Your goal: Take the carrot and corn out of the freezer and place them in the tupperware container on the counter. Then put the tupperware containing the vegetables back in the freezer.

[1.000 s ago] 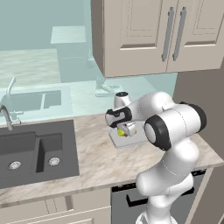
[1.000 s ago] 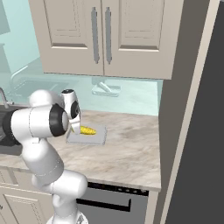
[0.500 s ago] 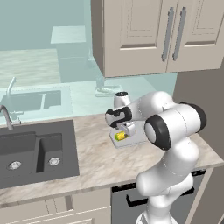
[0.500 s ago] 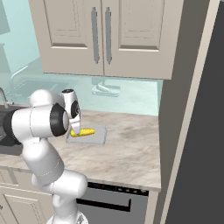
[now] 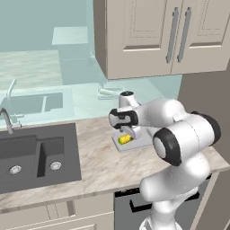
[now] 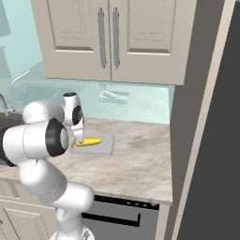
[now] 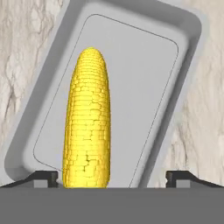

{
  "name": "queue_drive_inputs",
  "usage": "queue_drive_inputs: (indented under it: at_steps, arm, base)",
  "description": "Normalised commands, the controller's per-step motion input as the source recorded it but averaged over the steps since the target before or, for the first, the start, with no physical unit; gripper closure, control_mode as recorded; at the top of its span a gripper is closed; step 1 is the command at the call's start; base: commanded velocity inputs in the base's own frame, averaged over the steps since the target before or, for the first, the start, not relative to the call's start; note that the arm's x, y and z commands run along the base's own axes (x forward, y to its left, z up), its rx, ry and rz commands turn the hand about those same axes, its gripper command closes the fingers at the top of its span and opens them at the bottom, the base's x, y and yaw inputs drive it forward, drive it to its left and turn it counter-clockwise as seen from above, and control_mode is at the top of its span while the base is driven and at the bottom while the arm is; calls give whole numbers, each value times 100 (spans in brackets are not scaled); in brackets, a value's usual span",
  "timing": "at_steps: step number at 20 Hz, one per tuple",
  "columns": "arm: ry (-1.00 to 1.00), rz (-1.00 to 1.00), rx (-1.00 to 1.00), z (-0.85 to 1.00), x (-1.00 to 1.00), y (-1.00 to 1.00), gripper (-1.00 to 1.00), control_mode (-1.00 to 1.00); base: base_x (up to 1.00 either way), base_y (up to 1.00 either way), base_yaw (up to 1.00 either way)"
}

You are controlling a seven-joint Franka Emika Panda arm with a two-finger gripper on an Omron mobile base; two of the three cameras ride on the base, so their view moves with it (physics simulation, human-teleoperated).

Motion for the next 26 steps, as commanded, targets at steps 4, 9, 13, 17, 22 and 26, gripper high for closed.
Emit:
queue_drive_inputs:
  at_steps: [4,9,13,17,22,26]
  arm:
    - [-3,3,0,57,-74,0,-100,-100]
    - [-1,5,-1,46,-75,-11,-100,-100]
    - [0,1,-1,15,-65,-23,-100,-100]
    - [-8,1,0,30,-79,-38,-100,-100]
    - [-12,24,-2,62,-43,-29,-100,-100]
    - [-14,45,-8,65,-50,-42,-100,-100]
  base:
    - [0,0,0]
    - [0,0,0]
    - [0,0,0]
    - [0,0,0]
    - [0,0,0]
    - [0,0,0]
